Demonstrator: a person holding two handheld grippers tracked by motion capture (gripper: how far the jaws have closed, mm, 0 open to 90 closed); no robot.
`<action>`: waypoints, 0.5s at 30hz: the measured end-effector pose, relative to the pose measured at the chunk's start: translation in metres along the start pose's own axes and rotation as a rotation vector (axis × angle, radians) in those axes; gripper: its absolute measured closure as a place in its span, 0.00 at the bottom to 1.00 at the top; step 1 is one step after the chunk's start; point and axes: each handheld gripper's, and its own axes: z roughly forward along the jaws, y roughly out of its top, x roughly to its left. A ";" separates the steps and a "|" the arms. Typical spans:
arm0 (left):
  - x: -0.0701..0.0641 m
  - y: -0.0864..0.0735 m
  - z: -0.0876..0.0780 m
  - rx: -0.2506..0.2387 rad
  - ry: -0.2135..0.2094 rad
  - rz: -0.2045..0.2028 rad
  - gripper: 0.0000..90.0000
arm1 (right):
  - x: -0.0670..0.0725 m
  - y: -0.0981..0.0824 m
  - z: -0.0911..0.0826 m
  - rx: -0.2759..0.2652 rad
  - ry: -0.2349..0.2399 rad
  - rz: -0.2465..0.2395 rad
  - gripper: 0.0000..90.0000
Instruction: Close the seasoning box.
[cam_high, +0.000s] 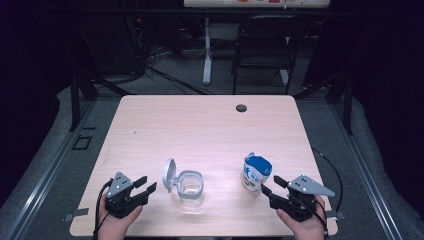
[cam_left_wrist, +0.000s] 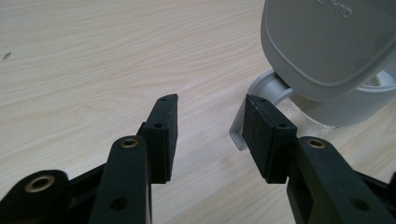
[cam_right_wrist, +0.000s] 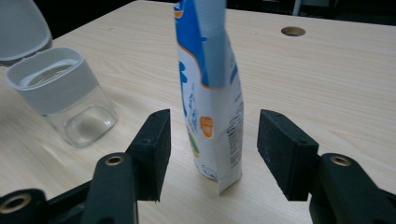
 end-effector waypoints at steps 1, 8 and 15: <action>0.000 0.000 0.000 0.000 0.001 -0.003 0.63 | -0.001 0.000 0.002 0.002 -0.003 0.005 0.49; 0.001 0.000 0.001 0.002 -0.001 -0.003 0.62 | -0.009 0.001 0.016 0.016 -0.003 0.027 0.48; 0.000 0.000 0.002 0.004 -0.005 -0.003 0.62 | -0.013 0.001 0.032 0.037 0.012 0.054 0.47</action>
